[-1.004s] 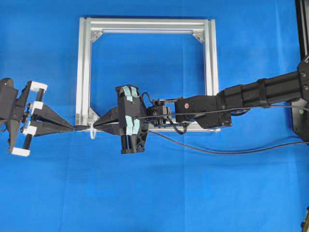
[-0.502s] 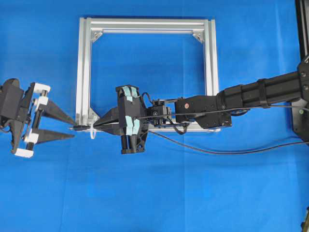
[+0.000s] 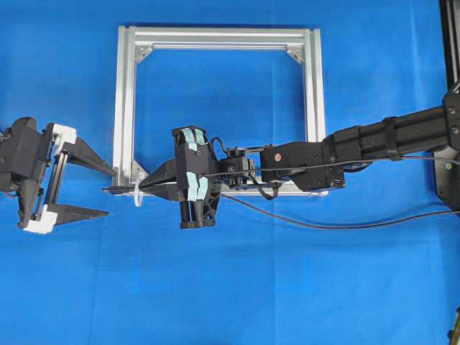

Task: Insert the wire through the string loop located on the left side.
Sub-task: 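Close the left gripper on the USB plug beyond the loop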

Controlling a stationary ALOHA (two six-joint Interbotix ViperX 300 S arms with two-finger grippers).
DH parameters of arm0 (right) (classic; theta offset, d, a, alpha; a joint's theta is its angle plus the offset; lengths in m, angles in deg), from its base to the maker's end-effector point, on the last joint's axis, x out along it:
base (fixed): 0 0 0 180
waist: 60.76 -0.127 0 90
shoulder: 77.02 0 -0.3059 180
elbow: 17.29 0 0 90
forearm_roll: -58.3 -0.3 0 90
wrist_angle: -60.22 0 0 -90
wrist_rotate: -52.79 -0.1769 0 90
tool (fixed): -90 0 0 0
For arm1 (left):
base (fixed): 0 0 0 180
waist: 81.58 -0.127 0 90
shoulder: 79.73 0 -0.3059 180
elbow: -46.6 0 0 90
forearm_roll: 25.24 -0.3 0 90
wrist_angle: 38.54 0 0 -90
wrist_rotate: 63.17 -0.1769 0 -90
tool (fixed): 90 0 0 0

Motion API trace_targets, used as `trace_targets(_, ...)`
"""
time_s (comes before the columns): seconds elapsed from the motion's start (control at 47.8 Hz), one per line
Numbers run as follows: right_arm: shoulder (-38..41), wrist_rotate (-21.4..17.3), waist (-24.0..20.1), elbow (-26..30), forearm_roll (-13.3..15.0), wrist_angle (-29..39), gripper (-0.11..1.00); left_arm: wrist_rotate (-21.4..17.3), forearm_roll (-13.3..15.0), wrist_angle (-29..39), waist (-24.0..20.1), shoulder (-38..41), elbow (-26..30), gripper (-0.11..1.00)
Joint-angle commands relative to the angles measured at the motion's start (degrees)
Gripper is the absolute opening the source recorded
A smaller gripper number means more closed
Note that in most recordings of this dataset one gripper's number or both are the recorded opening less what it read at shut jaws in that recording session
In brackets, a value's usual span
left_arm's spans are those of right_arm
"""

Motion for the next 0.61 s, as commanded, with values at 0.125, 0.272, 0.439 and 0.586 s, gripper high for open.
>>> trace_targets(0.125,-1.32,-0.09,0.09,1.23,0.00,-0.53,-0.10,0.18,0.09,-0.44,-0.18,4.13,0.97,0.92)
trace_targets(0.272,-1.32,0.00,0.09,1.14,0.09,-0.62,-0.10,0.09,0.09,-0.62,-0.18,7.38,1.93,0.92)
trace_targets(0.439,-1.32,0.00,0.09,1.14,0.09,-0.53,-0.10,0.09,0.09,-0.62,-0.18,9.05,2.81,0.92)
trace_targets(0.586,-1.41,-0.09,0.09,1.14,0.09,-0.53,-0.10,0.09,0.09,-0.44,-0.18,9.23,2.81,0.92)
